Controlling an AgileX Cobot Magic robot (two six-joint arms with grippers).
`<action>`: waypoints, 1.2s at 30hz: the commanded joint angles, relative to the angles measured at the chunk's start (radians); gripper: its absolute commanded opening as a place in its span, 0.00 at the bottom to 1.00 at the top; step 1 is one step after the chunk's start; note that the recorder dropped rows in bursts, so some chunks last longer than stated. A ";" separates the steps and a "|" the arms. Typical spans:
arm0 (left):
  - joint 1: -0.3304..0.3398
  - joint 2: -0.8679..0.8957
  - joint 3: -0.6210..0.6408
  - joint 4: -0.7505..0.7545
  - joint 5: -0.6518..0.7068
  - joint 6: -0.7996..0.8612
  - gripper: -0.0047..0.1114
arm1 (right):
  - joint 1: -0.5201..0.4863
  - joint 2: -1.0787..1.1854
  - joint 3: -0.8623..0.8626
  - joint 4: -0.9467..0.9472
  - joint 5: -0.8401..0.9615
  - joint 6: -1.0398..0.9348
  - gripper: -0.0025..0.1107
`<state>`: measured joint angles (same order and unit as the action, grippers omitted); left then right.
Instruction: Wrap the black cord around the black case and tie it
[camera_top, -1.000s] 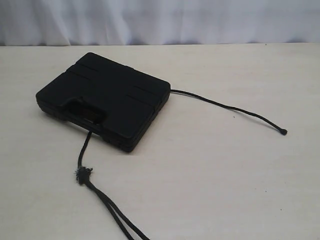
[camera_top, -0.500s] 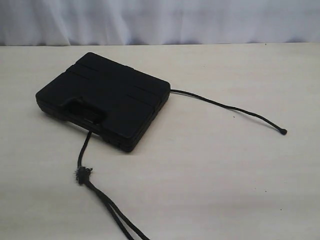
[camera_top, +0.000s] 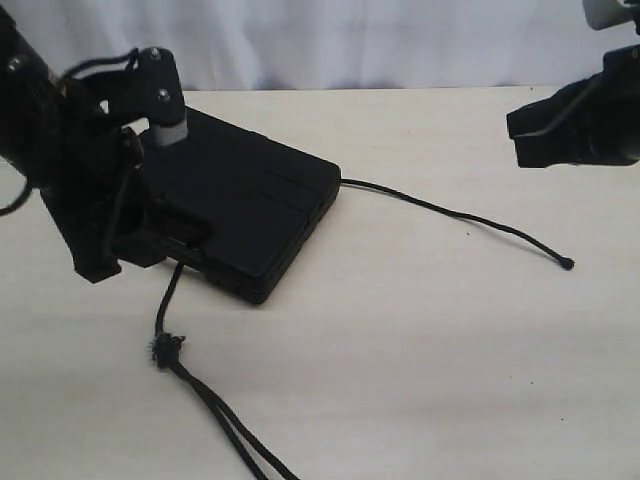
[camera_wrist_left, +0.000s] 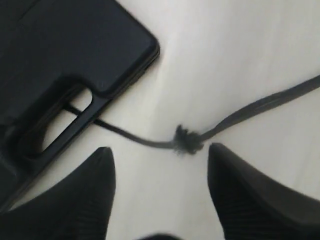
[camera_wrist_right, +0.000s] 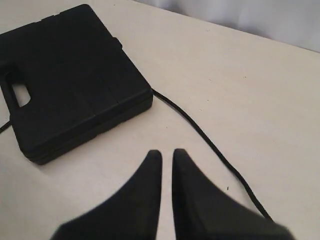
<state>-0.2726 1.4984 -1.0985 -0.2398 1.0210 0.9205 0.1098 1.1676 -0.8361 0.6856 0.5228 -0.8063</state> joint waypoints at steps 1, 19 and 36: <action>-0.006 0.128 -0.009 0.176 -0.036 0.011 0.50 | -0.003 0.022 -0.006 0.026 0.001 -0.070 0.25; -0.006 0.402 -0.009 0.360 -0.428 0.252 0.50 | 0.196 0.134 -0.012 0.054 -0.126 -0.180 0.46; -0.007 0.497 -0.009 0.395 -0.535 0.366 0.04 | 0.196 0.134 -0.012 0.054 -0.135 -0.181 0.46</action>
<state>-0.2771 1.9999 -1.1071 0.1368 0.4923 1.2985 0.3039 1.2993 -0.8404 0.7407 0.3958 -0.9790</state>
